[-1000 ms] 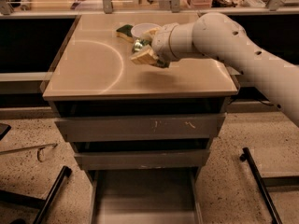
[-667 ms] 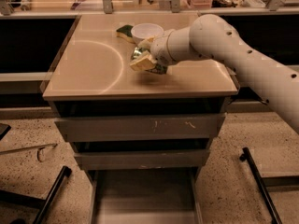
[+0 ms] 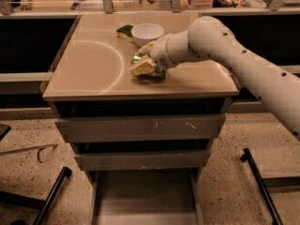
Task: Pick green can from bottom drawer and place on counter
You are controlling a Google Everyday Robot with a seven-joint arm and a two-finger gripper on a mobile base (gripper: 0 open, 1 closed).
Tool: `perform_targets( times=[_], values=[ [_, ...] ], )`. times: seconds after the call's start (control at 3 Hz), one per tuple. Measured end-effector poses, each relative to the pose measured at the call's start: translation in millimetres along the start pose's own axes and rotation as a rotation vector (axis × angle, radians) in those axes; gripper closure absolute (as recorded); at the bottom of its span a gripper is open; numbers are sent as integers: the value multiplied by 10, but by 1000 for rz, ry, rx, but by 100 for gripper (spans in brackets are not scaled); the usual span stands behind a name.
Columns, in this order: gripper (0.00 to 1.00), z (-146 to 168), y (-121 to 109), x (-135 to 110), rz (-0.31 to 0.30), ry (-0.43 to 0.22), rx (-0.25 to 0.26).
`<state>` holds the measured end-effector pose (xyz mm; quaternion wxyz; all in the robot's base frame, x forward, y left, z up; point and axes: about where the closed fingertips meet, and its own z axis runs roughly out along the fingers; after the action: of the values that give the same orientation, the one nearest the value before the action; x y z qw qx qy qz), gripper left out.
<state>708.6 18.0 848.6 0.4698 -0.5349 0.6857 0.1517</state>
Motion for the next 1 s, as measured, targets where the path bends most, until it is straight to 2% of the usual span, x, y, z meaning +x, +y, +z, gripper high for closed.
perform_targets(
  times=[0.33, 0.67, 1.0],
  values=[
    [100, 2, 1, 1, 0, 0, -1],
    [82, 2, 1, 1, 0, 0, -1],
    [59, 2, 2, 1, 0, 0, -1]
  ],
)
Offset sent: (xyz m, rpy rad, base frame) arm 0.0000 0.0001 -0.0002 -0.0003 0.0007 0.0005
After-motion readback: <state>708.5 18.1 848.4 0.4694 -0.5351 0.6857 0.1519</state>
